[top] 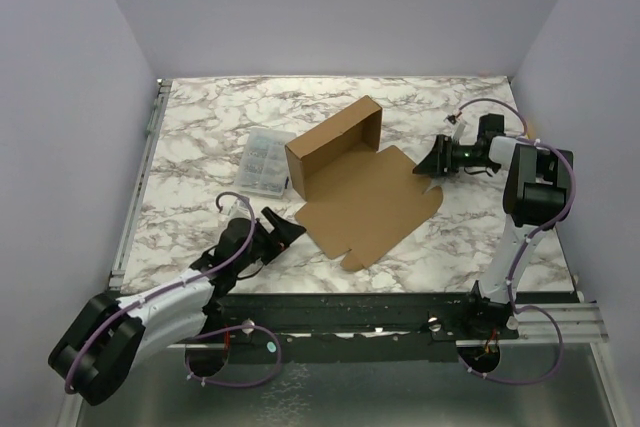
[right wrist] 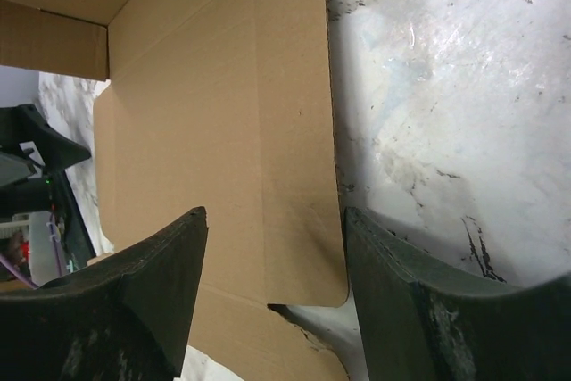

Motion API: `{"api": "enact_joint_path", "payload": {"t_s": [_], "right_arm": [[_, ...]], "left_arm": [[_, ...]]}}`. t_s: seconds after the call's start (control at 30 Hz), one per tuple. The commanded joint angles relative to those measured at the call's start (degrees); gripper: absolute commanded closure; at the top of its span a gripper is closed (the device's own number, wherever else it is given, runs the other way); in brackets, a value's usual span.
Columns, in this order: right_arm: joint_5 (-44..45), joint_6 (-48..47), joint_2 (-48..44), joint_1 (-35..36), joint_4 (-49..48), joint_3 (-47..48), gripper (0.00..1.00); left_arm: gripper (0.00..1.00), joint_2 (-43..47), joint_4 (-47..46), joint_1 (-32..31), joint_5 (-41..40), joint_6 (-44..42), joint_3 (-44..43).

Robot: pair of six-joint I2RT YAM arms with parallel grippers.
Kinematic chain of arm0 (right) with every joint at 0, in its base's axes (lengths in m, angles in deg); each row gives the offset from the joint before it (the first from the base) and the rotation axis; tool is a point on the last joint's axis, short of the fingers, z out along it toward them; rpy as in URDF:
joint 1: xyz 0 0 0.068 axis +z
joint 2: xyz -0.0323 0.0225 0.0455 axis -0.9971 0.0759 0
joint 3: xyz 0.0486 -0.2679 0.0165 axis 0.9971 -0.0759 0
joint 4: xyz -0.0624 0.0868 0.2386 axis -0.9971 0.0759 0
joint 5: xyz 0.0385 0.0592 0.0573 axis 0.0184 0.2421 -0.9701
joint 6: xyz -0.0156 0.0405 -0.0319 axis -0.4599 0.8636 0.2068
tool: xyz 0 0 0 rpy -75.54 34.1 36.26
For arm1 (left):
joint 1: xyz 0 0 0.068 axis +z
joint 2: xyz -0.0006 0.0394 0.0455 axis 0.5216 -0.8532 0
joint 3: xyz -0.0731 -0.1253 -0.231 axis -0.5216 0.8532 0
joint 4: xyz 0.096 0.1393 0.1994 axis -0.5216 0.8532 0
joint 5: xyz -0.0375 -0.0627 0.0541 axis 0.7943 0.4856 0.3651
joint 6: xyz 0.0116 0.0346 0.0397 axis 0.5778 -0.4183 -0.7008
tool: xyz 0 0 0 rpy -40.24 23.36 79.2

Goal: Fold the paper box
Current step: Fold the paper box at the center of the board, then close the paper box at the center of the board.

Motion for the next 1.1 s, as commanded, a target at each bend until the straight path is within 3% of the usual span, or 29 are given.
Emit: {"api": "enact_joint_path", "payload": {"t_s": [0.0, 0.13, 0.33, 0.6, 0.77, 0.9, 1.07], "right_arm": [[1.08, 2.49, 1.69, -0.13, 0.03, -2.00, 0.36], [-0.53, 3.88, 1.21, -0.10, -1.37, -2.88, 0.44], [-1.31, 5.31, 0.16, -0.12, -3.23, -3.71, 0.64], [0.15, 6.24, -4.33, -0.08, -6.71, -5.83, 0.82], [3.04, 5.71, -7.28, -0.13, -7.91, -6.81, 0.94], [6.13, 4.46, -10.56, 0.00, -9.13, -7.62, 0.98], [10.90, 1.02, -13.73, 1.39, -9.18, -8.37, 0.98]], "left_arm": [[0.14, -5.05, -0.68, -2.91, -5.41, 1.89, -0.78], [0.16, -9.01, -3.15, -5.24, -6.92, 2.13, -1.45], [0.23, -14.30, -4.81, -8.40, -9.83, 2.25, -3.03], [0.27, -14.52, -4.39, -10.72, -12.18, 1.45, -3.90], [0.25, -6.33, 8.06, -11.08, -15.47, -5.84, -7.08], [0.23, 1.29, 19.68, -11.16, -17.31, -14.63, -12.04], [0.31, -0.55, 20.13, -11.75, -9.99, -18.23, -17.86]]}}
